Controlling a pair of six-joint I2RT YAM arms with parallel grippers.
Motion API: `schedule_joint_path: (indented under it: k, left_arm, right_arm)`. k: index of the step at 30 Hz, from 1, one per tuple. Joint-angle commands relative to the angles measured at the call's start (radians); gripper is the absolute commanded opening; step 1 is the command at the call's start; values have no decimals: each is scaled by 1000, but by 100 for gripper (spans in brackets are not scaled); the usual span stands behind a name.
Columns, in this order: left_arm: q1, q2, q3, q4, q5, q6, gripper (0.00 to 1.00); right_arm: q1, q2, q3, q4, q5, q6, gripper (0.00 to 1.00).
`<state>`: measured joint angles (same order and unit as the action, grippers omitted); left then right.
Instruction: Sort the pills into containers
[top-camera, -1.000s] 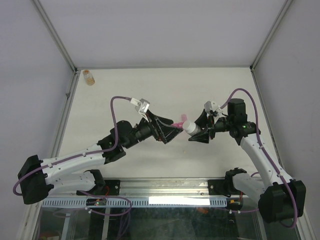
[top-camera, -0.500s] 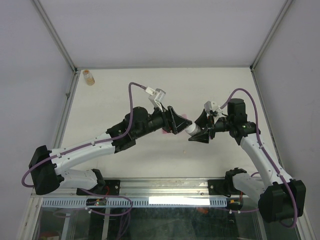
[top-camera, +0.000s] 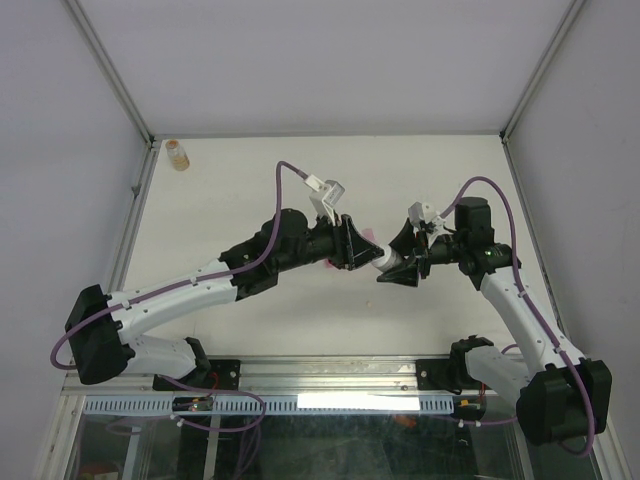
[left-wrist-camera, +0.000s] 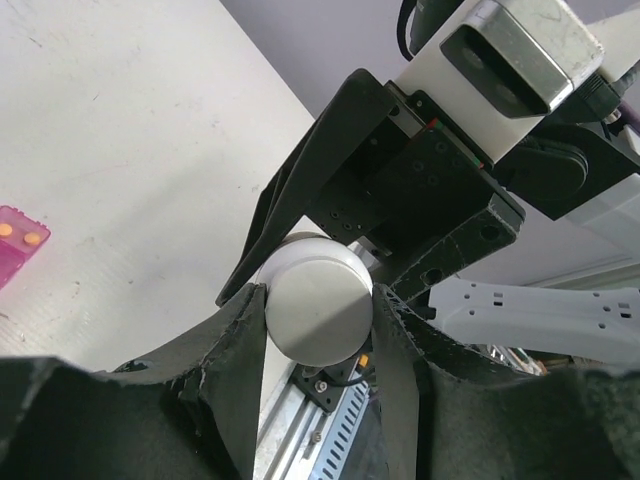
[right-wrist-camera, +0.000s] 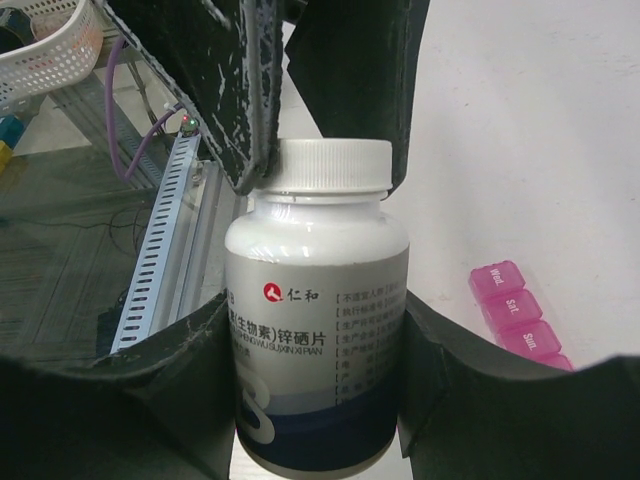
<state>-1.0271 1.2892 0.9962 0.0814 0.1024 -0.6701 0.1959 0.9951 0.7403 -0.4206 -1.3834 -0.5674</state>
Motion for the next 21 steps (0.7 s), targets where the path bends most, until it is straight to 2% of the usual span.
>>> schedule_joint_path:
  k: [1, 4, 7, 9, 12, 15, 16, 19, 21]
  left_arm:
    - [1, 6, 54, 8, 61, -3, 35]
    - [2, 24, 67, -3, 106, 40, 28]
    - [2, 54, 87, -8, 226, 176, 24]
    - [2, 75, 98, -17, 341, 324, 19]
    - [4, 98, 102, -74, 560, 671, 20]
    - [12, 120, 150, -268, 779, 1064, 24]
    - [25, 130, 177, -327, 798, 1152, 24]
    - [97, 201, 276, -438, 862, 1249, 24]
    - [133, 226, 322, -464, 868, 1275, 28]
  right_arm:
    - [-6, -9, 39, 17, -9, -13, 0]
    - [-6, -9, 39, 17, -11, -13, 0]
    - [-6, -10, 39, 17, -11, -12, 0]
    - [-5, -10, 39, 17, -13, -12, 0]
    - [-6, -12, 39, 19, -14, -10, 0]
    - [-6, -13, 38, 20, -14, -9, 0]
    - [-6, -13, 37, 21, -12, -8, 0]
    - [-6, -13, 37, 23, -8, -6, 0]
    - [-6, -13, 36, 23, -8, -6, 0]
